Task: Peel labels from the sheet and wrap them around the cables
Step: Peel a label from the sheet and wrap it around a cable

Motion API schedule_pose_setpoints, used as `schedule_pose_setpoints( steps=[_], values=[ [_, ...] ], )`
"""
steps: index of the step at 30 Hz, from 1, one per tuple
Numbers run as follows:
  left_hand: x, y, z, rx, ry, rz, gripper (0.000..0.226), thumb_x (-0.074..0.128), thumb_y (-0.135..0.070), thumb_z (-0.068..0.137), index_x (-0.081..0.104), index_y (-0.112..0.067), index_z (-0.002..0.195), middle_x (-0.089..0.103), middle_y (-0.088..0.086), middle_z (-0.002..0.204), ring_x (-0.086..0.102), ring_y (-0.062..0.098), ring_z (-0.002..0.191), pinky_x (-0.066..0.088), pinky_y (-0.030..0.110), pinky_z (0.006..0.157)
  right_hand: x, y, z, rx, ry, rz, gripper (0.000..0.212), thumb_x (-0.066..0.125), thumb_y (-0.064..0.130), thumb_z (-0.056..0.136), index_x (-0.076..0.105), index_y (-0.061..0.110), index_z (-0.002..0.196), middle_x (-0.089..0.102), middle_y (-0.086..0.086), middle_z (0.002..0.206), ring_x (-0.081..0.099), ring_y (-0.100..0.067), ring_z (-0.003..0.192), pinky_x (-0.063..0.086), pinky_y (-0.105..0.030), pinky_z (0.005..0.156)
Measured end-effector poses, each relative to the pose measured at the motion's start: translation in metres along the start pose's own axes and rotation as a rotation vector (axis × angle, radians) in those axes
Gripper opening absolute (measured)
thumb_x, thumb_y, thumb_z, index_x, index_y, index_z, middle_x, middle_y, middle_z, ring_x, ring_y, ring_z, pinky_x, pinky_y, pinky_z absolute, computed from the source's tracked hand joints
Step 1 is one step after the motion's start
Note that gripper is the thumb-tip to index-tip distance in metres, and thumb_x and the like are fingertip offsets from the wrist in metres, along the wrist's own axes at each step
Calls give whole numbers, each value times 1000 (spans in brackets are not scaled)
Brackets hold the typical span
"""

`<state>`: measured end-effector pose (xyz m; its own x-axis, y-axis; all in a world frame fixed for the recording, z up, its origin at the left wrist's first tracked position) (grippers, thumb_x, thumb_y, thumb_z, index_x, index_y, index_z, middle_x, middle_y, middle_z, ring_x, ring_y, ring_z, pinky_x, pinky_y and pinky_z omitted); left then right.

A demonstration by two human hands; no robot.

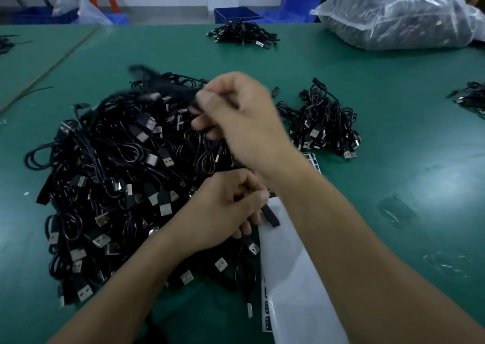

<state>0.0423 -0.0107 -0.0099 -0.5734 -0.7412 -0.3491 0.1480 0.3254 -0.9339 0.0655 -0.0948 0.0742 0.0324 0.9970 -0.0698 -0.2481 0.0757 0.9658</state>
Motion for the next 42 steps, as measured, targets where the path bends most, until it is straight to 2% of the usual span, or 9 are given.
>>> schedule_pose_setpoints(
  steps=[2,6,9,14,22,25,30,37,42],
  values=[
    [-3,-4,0,14,-38,-123,17,52,-20,103,65,-18,92,66,2,62,60,13,49,47,22,44,-20,0,-6,22,-71,186,13,58,9,100,55,17,90,71,1,83,68,-10,67,51,-22,59],
    [-14,-10,0,-30,-146,-536,37,29,-24,106,65,-17,107,61,7,60,53,19,44,42,26,38,-64,-13,-25,70,-62,39,16,62,7,97,59,19,87,68,5,77,63,-7,66,47,-21,61],
    [-18,-14,0,26,-119,-706,43,40,-27,85,59,-20,123,62,8,63,51,19,43,41,25,40,-81,-29,-45,122,-24,44,14,67,5,90,62,17,86,68,7,73,61,-8,65,49,-18,62],
    [-17,-15,-1,106,-238,-489,27,55,-37,87,75,-32,104,51,-6,59,46,10,47,36,23,40,-80,-53,-73,165,45,27,14,76,5,81,63,12,84,66,2,65,58,-6,57,46,-15,55],
    [-26,-21,-6,145,-378,-704,52,36,-51,99,74,-21,82,45,-7,60,40,7,49,35,21,41,-93,-65,-83,243,76,-110,20,85,14,70,68,12,81,71,-4,70,65,-16,61,54,-25,60],
    [-28,-23,-6,189,-437,-587,56,34,-48,102,73,-29,67,57,-8,68,50,7,62,45,25,54,-92,-69,-85,279,62,-224,27,88,31,59,71,20,78,75,-4,78,69,-20,67,58,-33,66],
    [-25,-30,-9,236,-419,-572,48,35,-43,105,65,-19,77,66,-4,74,64,15,75,54,32,78,-91,-70,-86,248,65,-277,18,88,21,73,71,21,80,74,-4,74,67,-17,63,56,-28,63],
    [-41,-52,-20,349,-440,-705,50,19,-48,106,48,-22,73,29,-11,55,24,5,45,28,16,37,-78,-50,-90,157,189,-147,5,79,21,85,75,20,82,74,0,74,71,-14,64,51,-19,56],
    [-56,-58,-14,253,-553,-472,66,19,-21,110,70,-30,68,38,-12,50,24,9,39,25,19,32,-115,-61,-85,190,-260,-552,22,74,13,88,71,33,78,71,13,70,65,3,66,47,-9,61]
  ],
)
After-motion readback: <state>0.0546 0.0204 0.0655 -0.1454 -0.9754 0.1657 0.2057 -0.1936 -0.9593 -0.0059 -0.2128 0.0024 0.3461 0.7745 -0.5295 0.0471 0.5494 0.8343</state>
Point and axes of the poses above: each hand's wrist, its own z-axis towards the middle knuckle, its own x-axis out of the palm, y = z × x, the point moved 4 cm from there along z, towards the middle knuckle
